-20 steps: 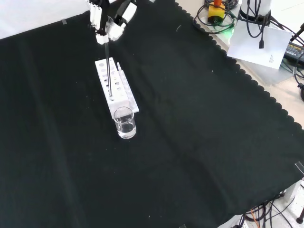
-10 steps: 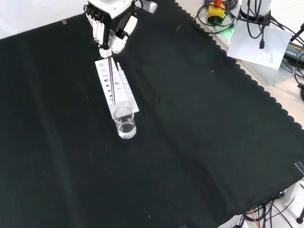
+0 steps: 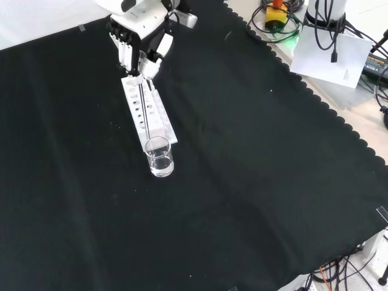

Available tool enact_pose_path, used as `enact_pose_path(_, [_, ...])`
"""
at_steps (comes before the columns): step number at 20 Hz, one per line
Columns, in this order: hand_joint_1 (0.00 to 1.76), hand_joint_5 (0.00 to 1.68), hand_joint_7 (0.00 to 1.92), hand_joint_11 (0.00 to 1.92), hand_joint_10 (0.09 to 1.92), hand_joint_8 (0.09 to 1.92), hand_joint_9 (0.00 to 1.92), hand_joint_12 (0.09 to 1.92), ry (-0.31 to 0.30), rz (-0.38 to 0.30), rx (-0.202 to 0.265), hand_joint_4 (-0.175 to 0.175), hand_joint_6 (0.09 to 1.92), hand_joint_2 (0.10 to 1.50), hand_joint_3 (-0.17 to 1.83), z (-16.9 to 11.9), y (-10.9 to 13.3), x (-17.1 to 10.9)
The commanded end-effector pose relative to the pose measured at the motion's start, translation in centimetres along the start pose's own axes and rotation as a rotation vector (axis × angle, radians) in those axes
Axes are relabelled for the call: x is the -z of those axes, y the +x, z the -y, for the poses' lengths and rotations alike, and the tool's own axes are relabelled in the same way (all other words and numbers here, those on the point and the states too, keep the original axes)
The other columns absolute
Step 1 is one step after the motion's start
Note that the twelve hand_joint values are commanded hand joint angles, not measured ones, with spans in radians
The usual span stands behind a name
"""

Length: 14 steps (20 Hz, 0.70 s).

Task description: Stir in the beaker to the left of the white test tube rack with the glass rod.

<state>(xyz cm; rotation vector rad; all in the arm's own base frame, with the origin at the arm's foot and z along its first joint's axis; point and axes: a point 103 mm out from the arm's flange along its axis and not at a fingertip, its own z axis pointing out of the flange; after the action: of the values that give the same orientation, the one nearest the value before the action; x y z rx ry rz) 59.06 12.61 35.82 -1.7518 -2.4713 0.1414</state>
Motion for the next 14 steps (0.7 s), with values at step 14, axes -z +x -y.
enact_pose_path(14, [1.32,1.24,1.26,1.71,0.71,0.85,1.61,0.42,0.071,0.004,0.023,-0.175,0.30,1.09,-0.17,-1.4,-0.4,-6.1])
